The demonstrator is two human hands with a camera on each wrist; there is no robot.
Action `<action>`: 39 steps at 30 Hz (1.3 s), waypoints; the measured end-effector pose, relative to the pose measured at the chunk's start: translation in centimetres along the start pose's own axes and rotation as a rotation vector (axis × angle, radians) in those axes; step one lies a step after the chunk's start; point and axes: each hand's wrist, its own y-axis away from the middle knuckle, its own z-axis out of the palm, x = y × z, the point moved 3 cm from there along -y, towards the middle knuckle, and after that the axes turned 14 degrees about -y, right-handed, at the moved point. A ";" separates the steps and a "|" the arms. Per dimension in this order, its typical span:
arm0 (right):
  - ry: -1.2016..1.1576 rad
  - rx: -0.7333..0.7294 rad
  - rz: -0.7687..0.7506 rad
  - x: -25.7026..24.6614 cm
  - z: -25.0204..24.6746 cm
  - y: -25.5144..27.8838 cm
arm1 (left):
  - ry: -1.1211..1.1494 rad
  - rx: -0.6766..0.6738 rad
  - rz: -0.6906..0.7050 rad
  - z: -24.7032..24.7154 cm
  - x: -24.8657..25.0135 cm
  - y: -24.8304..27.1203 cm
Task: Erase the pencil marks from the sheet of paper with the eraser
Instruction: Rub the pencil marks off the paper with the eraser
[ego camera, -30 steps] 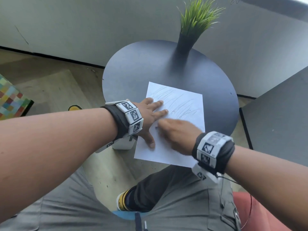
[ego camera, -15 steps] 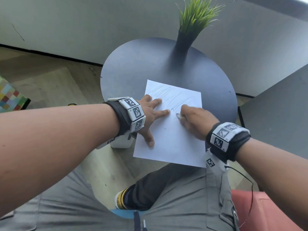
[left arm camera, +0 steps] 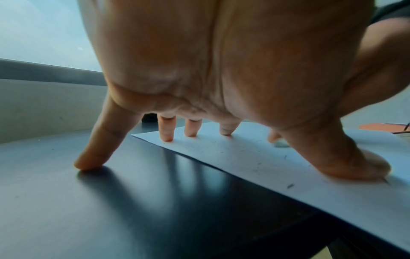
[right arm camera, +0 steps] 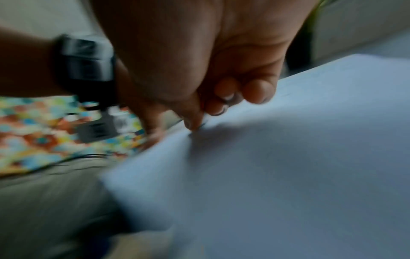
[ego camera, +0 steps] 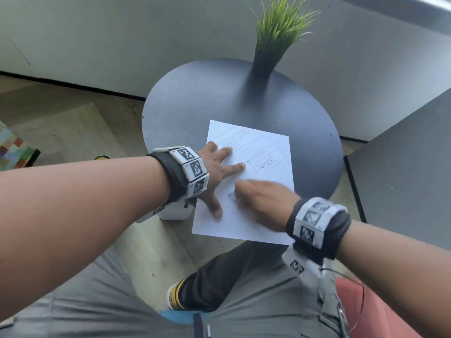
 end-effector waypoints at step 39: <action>-0.428 0.180 0.190 1.1 -2.3 -5.2 | 0.262 0.143 -0.124 4.6 -1.0 -0.8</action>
